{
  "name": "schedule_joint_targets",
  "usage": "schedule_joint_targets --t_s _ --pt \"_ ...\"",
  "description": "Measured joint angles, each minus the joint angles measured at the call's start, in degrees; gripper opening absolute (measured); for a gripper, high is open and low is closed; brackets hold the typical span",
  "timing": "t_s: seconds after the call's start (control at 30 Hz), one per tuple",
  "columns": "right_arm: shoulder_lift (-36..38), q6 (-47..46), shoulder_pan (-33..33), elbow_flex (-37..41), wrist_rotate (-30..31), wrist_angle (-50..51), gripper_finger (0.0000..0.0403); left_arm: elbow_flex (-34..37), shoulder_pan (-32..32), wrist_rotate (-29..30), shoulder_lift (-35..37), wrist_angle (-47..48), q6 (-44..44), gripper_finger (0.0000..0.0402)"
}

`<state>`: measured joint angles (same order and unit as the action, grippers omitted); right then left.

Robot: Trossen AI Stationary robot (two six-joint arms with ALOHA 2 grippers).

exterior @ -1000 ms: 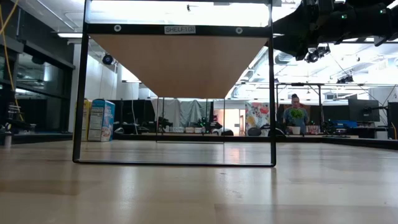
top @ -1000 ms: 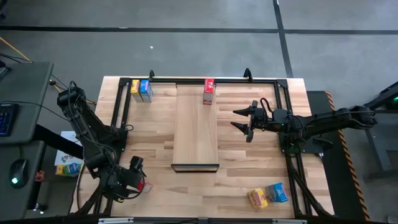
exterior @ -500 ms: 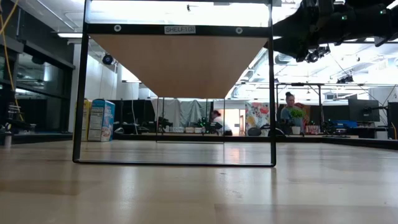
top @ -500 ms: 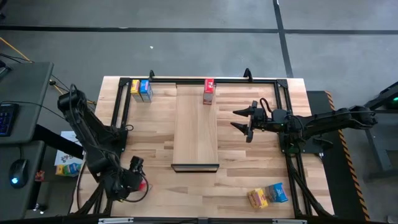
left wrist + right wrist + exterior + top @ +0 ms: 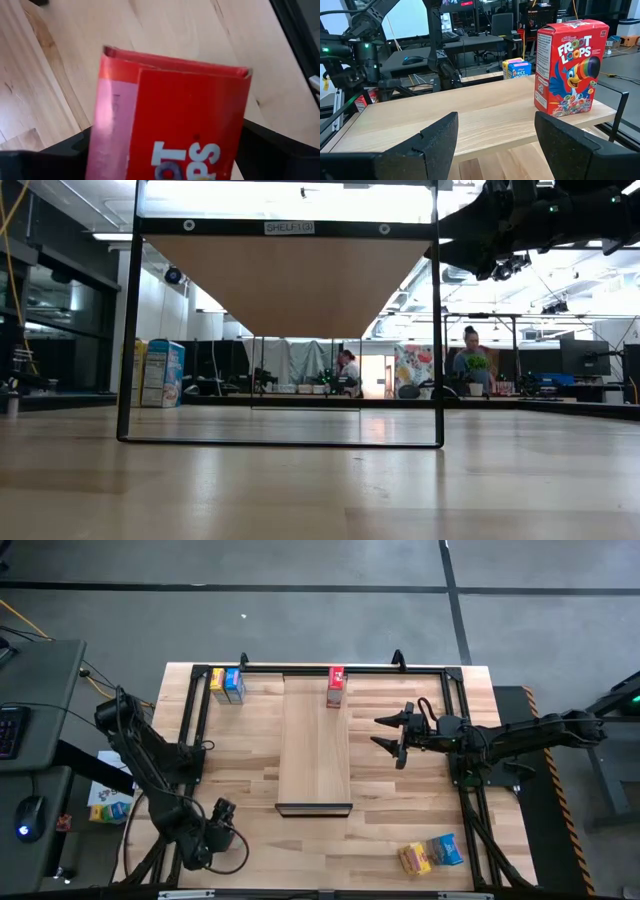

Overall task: Stack cereal on shelf
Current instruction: Put the red cereal box on the shelf aligned with the other red cereal box

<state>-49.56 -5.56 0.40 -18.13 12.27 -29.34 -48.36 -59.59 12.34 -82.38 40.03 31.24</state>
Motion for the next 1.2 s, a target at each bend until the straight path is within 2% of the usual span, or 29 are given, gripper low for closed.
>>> schedule_joint_targets --t_s 0.2,0.3,0.6,0.73,0.9,1.1,1.2 --pt "0.0 0.0 0.0 0.0 0.0 0.0 0.0256 0.0 0.0 0.6 -0.8 0.0 -2.0 0.0317" --pt "0.0 0.0 0.0 0.0 0.0 0.0 0.0256 0.0 0.0 1.6 -0.8 -0.1 -3.2 0.0302" --pt "0.0 0.0 0.0 0.0 0.0 0.0 0.0256 0.0 0.1 1.7 -0.8 -0.2 -4.0 0.0197" --pt "0.0 0.0 0.0 0.0 0.0 0.0 0.0256 -2.2 0.5 1.7 -0.8 0.1 -5.1 0.0159" --pt "0.0 0.0 0.0 0.0 0.0 0.0 0.0256 -9.0 2.5 1.7 -0.1 5.3 -6.2 0.0151" --pt "0.0 0.0 0.0 0.0 0.0 0.2 0.0256 -25.6 5.9 2.9 0.2 26.5 -1.1 0.0167" --pt "0.0 0.0 0.0 0.0 0.0 0.2 0.0256 -35.0 7.8 8.6 0.2 36.8 -1.2 0.0168"
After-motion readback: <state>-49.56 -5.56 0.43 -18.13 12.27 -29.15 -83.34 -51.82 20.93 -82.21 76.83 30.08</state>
